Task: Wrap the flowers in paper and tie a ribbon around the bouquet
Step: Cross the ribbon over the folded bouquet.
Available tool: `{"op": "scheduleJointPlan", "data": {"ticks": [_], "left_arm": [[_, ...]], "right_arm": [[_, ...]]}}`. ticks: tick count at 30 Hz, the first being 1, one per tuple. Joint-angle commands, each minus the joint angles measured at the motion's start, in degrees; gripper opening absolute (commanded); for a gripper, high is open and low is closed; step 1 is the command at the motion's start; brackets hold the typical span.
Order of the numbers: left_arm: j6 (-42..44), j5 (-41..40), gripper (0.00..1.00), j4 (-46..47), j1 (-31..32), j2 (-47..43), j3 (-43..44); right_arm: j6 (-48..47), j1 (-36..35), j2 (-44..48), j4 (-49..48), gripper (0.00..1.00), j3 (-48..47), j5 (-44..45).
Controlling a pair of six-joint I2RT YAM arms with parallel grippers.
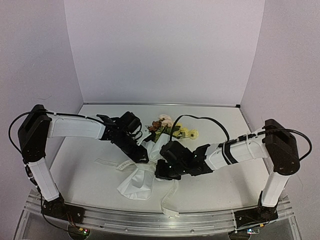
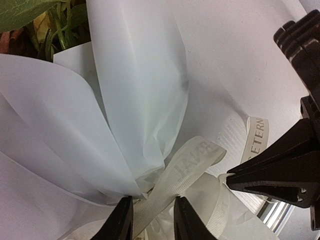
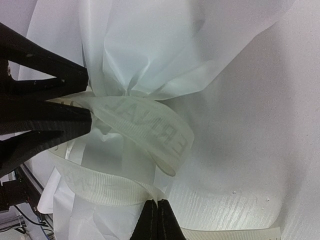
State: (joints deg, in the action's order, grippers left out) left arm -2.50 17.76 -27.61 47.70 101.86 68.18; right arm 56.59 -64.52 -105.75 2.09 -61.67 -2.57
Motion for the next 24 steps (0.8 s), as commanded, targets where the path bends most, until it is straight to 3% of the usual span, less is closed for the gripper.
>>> {"op": "scheduleJointPlan", "data": {"ticks": [1, 3, 8, 24], "left_arm": [[-0.12, -0.10, 0.19, 0.87, 0.39, -0.14, 1.21], [-0.59, -0.09, 0.11, 1.05, 0.38, -0.15, 1.33], [-1.49, 0.89, 0.00, 2.36, 0.37, -1.74, 0.87], [-5.00, 1.13, 0.00, 7.96, 0.33, -6.04, -2.20]], "right_arm": [[0.47, 0.55, 1.63, -1.56, 0.00, -0.44, 1.01], [0.70, 0.64, 1.49, -1.48, 0.00, -0.98, 0.84], [1.72, 1.44, 2.02, -1.47, 0.00, -0.61, 1.24], [4.13, 4.42, -0.59, -2.92, 0.00, -5.43, -1.92]]}}
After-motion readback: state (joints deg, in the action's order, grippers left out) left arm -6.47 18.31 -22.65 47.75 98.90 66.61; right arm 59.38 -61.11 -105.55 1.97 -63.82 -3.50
